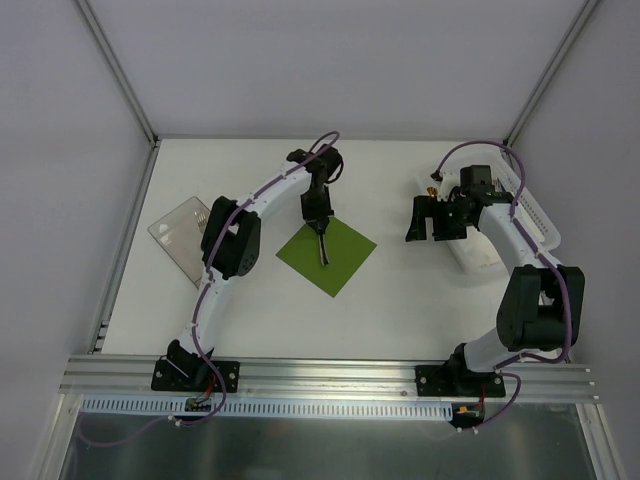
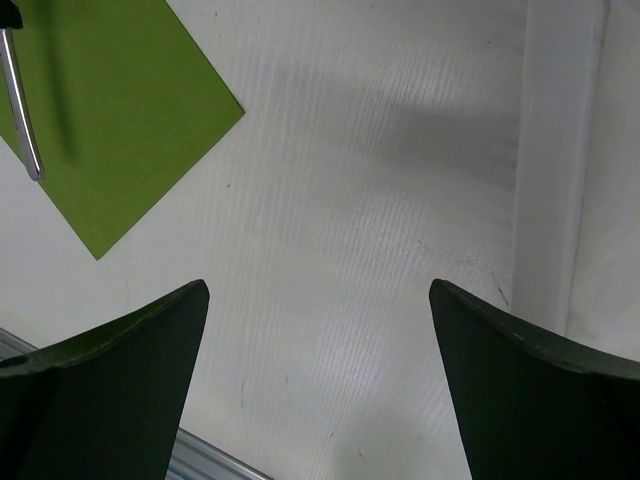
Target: Place the utensils on the paper napkin and roll it up
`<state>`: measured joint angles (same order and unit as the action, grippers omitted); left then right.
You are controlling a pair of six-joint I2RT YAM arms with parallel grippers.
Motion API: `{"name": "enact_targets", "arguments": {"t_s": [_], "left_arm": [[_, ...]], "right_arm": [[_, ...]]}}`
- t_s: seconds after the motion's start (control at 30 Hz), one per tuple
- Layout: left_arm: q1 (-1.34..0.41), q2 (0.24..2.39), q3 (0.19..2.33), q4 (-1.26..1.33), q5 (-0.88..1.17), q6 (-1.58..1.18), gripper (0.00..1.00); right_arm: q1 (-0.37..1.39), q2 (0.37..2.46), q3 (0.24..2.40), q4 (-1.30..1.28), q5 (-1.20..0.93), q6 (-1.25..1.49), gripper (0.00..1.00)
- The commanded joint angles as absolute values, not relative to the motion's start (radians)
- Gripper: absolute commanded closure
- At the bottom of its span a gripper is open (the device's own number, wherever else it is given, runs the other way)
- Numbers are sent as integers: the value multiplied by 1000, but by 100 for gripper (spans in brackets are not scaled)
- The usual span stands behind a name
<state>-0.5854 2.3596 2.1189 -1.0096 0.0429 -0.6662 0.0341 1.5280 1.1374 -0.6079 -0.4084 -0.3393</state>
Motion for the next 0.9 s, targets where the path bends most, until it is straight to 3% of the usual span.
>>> {"name": "enact_targets", "arguments": {"t_s": [0.0, 0.87], "left_arm": [[-586, 2298, 2099, -1046, 32, -689, 100], [-572, 2396, 2154, -1045, 57, -695, 97]], "right_arm": [[26, 1522, 1152, -600, -429, -324, 3], [23, 1525, 1147, -601, -429, -324, 3]]}}
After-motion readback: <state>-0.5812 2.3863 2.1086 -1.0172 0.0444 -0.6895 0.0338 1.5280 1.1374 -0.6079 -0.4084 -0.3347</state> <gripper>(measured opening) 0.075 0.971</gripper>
